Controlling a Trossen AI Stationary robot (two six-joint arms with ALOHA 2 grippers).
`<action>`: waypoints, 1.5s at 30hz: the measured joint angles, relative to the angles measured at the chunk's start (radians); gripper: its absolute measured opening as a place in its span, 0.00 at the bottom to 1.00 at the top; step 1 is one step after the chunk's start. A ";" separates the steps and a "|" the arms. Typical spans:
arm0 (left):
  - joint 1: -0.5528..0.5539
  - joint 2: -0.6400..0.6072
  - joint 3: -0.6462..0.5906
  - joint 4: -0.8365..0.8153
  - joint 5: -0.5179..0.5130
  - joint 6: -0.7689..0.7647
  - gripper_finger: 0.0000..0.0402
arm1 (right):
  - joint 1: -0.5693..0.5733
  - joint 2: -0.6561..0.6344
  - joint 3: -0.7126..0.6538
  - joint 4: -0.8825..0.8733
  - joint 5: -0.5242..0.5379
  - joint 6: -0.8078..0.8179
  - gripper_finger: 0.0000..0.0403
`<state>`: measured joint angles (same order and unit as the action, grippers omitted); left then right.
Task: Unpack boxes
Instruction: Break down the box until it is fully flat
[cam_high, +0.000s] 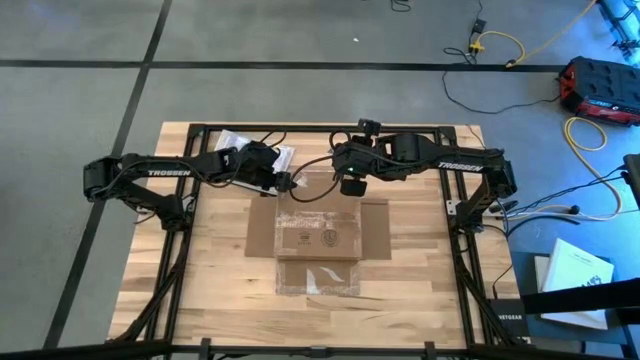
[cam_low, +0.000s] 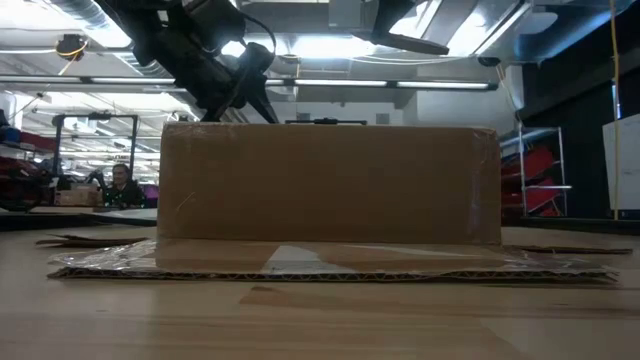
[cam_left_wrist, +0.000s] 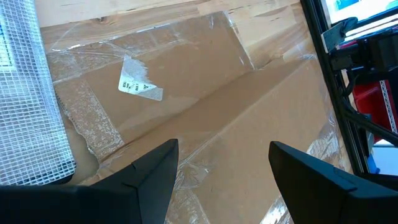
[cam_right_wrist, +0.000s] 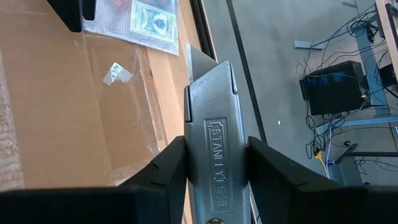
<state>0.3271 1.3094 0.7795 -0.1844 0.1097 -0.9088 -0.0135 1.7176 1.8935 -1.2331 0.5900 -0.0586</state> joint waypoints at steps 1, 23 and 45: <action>0.000 0.000 0.000 0.000 0.000 0.000 0.59 | 0.000 0.000 0.000 -0.001 0.000 0.000 0.30; 0.000 0.000 0.000 0.000 0.000 0.000 0.59 | 0.000 0.000 0.000 0.014 -0.067 0.003 0.30; -0.011 -0.004 0.002 0.296 -0.024 0.009 0.59 | -0.022 0.003 -0.001 0.037 -0.152 0.131 0.30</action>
<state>0.3159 1.3055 0.7812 0.1116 0.0859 -0.8998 -0.0353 1.7209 1.8927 -1.1962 0.4375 0.0725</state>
